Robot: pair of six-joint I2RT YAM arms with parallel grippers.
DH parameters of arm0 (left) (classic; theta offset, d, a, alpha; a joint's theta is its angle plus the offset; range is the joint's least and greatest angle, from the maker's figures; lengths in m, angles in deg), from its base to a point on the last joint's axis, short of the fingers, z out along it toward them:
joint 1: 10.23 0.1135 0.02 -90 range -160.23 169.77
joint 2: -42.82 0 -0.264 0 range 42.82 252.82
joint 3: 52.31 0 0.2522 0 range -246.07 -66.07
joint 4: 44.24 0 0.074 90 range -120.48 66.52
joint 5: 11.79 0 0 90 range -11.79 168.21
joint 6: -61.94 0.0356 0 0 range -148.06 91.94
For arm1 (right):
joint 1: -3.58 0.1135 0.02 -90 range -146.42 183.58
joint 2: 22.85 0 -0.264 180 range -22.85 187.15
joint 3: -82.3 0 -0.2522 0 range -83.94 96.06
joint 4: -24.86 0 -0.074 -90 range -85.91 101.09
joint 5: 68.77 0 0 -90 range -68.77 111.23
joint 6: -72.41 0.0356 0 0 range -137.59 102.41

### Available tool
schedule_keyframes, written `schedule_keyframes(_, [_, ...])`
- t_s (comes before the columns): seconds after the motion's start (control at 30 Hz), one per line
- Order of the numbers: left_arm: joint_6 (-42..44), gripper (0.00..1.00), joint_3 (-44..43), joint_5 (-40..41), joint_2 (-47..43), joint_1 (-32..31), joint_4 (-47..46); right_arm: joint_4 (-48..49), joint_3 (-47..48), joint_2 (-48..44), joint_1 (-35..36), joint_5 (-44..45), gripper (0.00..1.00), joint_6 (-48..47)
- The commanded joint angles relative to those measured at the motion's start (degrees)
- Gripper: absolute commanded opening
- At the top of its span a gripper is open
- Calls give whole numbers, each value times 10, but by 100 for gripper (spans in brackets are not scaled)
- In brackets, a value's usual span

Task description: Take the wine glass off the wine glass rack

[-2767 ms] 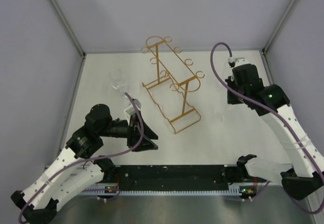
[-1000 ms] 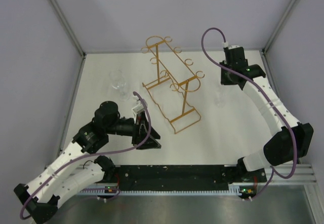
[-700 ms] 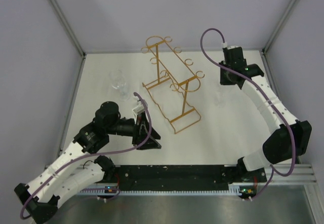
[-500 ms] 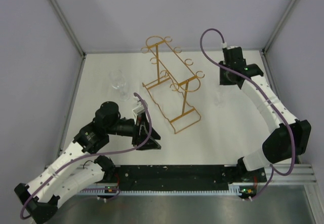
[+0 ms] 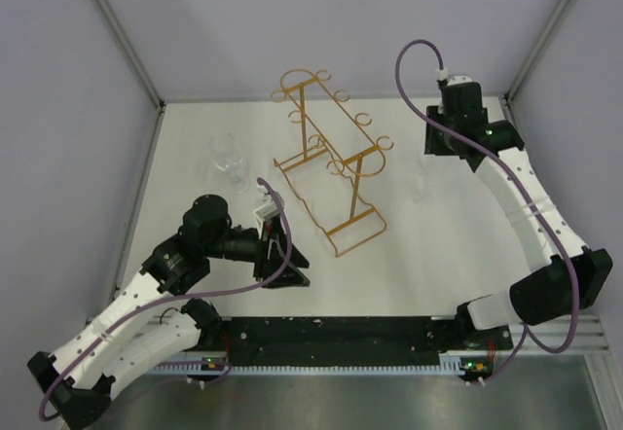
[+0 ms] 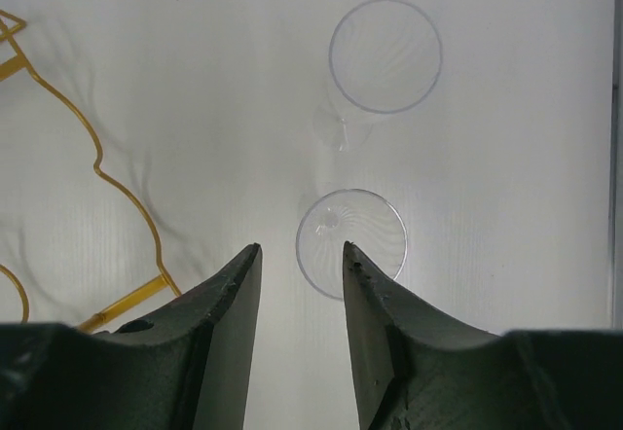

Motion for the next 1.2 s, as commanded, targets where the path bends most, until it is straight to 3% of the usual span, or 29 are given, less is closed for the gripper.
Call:
schedule_keyframes(0.0, [5,64,-10,1,-2,-1,-27,0,38,-54,-7,-10,41,5])
schedule_keyframes(0.23, [14,66,-34,67,-21,-1,11,0,39,-89,-8,-43,64,12])
schedule_keyframes(0.27, [19,71,-41,73,-20,-1,22,1,40,-95,-8,-47,67,14])
schedule_keyframes(0.3, [22,94,-50,80,-19,-1,32,3,41,-102,-8,-54,69,15])
schedule_keyframes(0.33, [26,98,-61,89,-16,-1,45,2,43,-106,-8,-63,72,18])
schedule_keyframes(0.43, [34,98,-84,115,-10,-1,71,4,49,-124,-8,-90,82,24])
schedule_keyframes(0.5, [39,98,-99,134,-9,-1,84,4,50,-134,-8,-103,99,26])
schedule_keyframes(0.83, [58,98,-185,218,-5,-1,145,15,45,-205,-7,-111,99,51])
schedule_keyframes(1.17, [50,98,-213,246,11,-1,145,98,-16,-297,-7,-122,99,75])
